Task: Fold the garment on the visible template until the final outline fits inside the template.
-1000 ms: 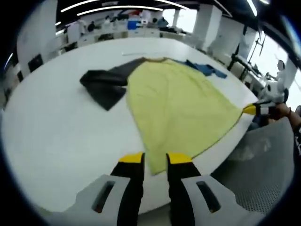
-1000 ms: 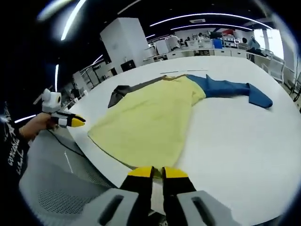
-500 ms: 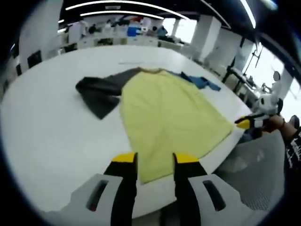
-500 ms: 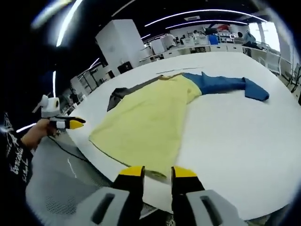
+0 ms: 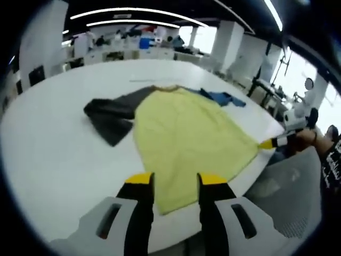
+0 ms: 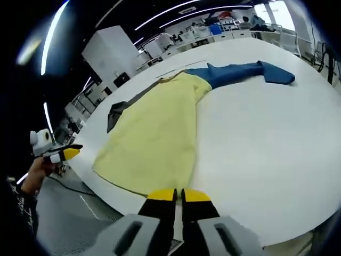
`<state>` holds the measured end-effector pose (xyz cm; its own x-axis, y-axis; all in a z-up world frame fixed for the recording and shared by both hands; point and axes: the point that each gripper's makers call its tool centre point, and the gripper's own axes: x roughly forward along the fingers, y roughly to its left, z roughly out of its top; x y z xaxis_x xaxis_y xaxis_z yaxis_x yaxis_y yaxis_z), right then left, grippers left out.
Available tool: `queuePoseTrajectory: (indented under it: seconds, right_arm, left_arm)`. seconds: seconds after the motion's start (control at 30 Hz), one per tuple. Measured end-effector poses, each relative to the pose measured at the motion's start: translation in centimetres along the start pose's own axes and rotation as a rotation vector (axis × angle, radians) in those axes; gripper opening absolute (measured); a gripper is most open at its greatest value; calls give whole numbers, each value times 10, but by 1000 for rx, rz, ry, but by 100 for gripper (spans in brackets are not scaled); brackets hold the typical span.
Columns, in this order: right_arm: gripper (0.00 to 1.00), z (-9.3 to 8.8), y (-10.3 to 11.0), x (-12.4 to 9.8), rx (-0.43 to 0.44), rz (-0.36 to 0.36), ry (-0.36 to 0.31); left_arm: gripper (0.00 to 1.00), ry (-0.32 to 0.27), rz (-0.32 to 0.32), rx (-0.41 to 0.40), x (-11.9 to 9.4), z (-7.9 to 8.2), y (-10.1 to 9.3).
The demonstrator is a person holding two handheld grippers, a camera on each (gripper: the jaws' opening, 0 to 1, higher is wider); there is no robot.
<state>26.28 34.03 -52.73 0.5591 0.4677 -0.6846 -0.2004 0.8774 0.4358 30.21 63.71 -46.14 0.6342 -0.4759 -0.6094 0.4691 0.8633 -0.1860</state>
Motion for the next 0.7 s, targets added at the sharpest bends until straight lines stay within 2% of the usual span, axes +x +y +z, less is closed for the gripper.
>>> queuePoseTrajectory:
  seconds: [0.1,0.17,0.27,0.37,0.6,0.7]
  right_arm:
    - [0,5,3,-2,-20,-2,0]
    - [0,16,12,-5,-84,4,-21]
    - [0,34,34,-4,-184,35,-32]
    - [0,50,55,0,-235,51,-51]
    - [0,66,89,31,-328,112,-3]
    - [0,67,93,47,-381,104,26]
  left_arm:
    - [28,6,7,5,-1,-1,2]
    - [28,5,8,5,-1,-1,3]
    - [27,-4,16,-11,-2,0,5]
    - [26,-9,10,-28,-2,0,5]
    - [25,-3,12,-29,-5,-2,6]
    - [26,-8,17,-34,-8,-3,8]
